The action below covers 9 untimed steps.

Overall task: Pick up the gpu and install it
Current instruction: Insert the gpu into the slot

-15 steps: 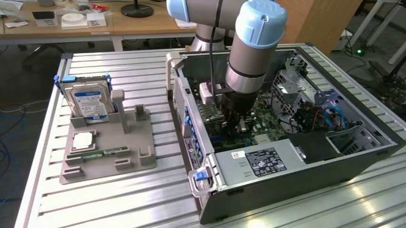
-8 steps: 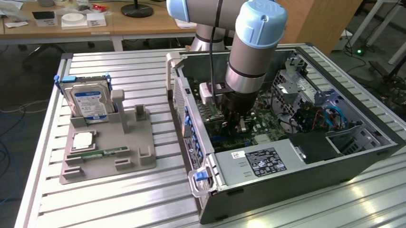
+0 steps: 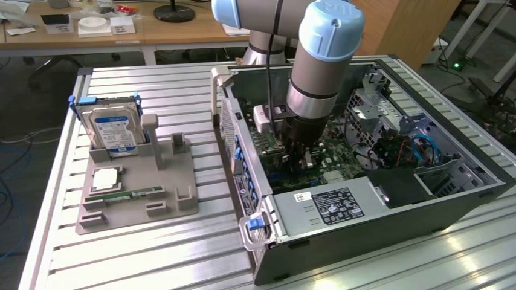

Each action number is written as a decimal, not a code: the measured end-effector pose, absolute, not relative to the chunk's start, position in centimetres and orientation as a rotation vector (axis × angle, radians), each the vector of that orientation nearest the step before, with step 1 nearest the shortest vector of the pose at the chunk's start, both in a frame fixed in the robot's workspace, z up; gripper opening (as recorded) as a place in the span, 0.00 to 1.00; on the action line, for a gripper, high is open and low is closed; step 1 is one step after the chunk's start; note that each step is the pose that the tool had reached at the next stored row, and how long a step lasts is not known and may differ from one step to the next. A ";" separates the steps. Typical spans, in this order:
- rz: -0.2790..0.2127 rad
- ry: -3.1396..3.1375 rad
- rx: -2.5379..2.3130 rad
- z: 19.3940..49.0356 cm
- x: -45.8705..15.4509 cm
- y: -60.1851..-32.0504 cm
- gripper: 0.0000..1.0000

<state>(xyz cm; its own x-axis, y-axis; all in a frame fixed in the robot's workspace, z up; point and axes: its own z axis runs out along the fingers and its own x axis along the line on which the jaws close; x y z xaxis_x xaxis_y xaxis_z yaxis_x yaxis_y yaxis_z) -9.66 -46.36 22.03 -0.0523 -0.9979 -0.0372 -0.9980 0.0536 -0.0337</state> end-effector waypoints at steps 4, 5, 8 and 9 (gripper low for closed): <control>-0.002 2.245 -2.129 22.0 -9.7 -46.4 0.29; -0.002 2.245 -2.129 22.0 -9.7 -46.4 0.29; -0.002 2.245 -2.129 22.0 -9.7 -46.4 0.29; -0.002 2.245 -2.129 22.0 -9.7 -46.4 0.29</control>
